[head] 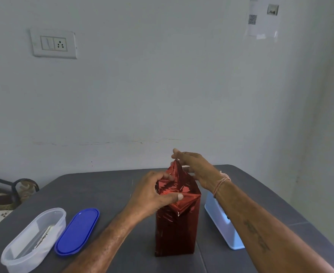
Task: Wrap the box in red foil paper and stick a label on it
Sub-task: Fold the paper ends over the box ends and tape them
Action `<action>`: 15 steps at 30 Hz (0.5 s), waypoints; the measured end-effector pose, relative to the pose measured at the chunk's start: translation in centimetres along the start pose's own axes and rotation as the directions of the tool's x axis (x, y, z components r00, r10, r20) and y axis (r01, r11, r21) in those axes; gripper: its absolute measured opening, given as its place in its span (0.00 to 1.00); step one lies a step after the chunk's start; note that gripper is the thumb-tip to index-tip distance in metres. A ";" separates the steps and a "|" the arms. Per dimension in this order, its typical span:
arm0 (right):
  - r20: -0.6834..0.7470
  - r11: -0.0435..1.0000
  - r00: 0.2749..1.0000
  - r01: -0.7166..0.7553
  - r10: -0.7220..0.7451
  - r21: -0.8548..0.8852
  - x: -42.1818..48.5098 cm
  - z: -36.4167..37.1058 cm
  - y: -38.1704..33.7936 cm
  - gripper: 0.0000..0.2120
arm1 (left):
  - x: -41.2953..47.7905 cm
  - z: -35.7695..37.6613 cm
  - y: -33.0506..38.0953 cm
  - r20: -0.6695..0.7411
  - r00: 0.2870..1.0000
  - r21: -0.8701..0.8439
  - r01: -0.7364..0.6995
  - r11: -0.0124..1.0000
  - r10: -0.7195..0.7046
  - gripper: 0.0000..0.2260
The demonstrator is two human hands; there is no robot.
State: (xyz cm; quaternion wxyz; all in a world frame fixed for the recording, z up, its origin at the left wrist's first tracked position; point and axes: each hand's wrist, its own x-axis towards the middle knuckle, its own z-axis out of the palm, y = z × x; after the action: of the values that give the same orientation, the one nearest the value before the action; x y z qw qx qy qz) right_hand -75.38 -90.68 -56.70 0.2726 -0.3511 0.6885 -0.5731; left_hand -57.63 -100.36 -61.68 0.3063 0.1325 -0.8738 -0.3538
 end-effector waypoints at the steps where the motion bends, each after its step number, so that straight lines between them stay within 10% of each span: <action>1: 0.021 1.000 1.000 0.013 -0.013 -0.014 0.0 0.0 0.0 0.24 | 0.0 0.0 -0.1 0.002 1.000 -0.003 0.001 1.000 -0.001 0.24; 9: -0.106 0.983 0.986 0.140 -0.127 0.123 0.4 0.9 -0.1 0.11 | 0.2 0.1 -0.1 0.017 1.000 0.002 -0.014 1.000 0.014 0.28; 15: -0.196 0.901 0.886 0.380 -0.420 -0.211 -2.6 -0.8 1.1 0.05 | 0.4 -0.3 -0.4 0.033 0.999 -0.002 -0.005 1.000 0.005 0.31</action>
State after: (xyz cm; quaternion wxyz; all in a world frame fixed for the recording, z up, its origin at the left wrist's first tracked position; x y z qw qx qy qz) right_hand -74.62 -87.97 -57.64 0.0339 -0.4364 0.6739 -0.5951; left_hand -57.74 -100.95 -61.64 0.2929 0.1241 -0.8787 -0.3559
